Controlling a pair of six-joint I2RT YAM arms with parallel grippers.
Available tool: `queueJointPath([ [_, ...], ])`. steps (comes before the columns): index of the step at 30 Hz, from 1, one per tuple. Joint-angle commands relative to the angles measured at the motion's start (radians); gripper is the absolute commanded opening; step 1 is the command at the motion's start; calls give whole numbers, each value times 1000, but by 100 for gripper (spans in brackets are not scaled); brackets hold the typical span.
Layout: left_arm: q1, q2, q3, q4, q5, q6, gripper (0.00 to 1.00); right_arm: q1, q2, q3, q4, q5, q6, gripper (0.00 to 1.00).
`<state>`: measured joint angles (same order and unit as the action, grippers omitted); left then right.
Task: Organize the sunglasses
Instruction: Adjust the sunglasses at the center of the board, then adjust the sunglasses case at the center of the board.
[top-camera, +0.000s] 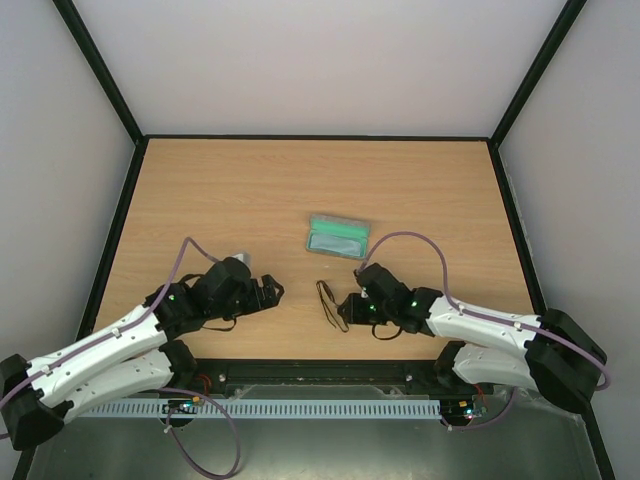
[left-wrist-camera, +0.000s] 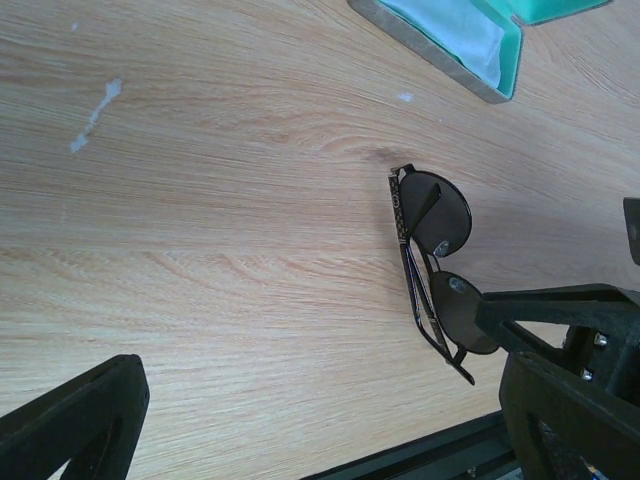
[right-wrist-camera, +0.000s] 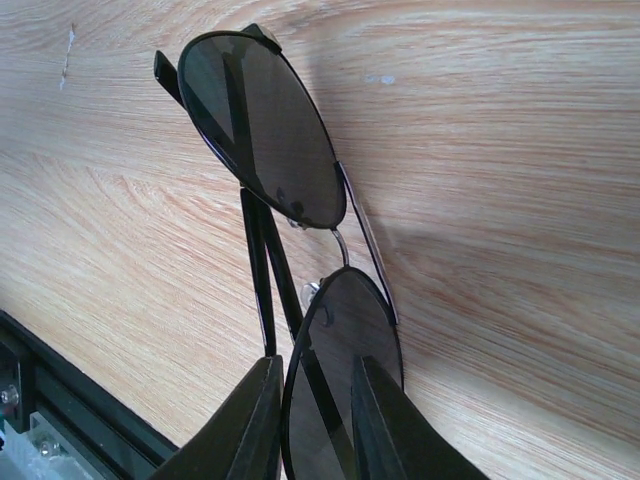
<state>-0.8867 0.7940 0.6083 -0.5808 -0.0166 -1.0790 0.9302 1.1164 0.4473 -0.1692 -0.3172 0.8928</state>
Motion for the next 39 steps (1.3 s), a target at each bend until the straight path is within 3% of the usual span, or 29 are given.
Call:
queueJointPath([
  [1, 5, 15, 34, 16, 12, 19, 99, -37, -14, -20, -6, -51, -35, 19],
  [11, 5, 27, 33, 25, 13, 23, 99, -190, -11, -83, -4, -137, -102, 17],
  [14, 5, 33, 39, 24, 14, 25, 99, -200, -2, -84, -13, -130, -112, 22],
  [22, 6, 63, 37, 45, 12, 29, 99, -200, -91, -26, -177, -3, -117, 35],
  [27, 26, 132, 25, 144, 29, 45, 98, -200, -151, 34, -250, 104, -103, 38],
  [30, 59, 219, 25, 241, 49, 59, 89, -201, -153, 69, -265, 154, -94, 38],
  [35, 99, 413, 39, 422, 85, 73, 56, -202, -132, 131, -280, 212, -107, 39],
  [39, 111, 626, 119, 507, 82, 87, 42, -213, -107, 171, -284, 252, -129, 39],
])
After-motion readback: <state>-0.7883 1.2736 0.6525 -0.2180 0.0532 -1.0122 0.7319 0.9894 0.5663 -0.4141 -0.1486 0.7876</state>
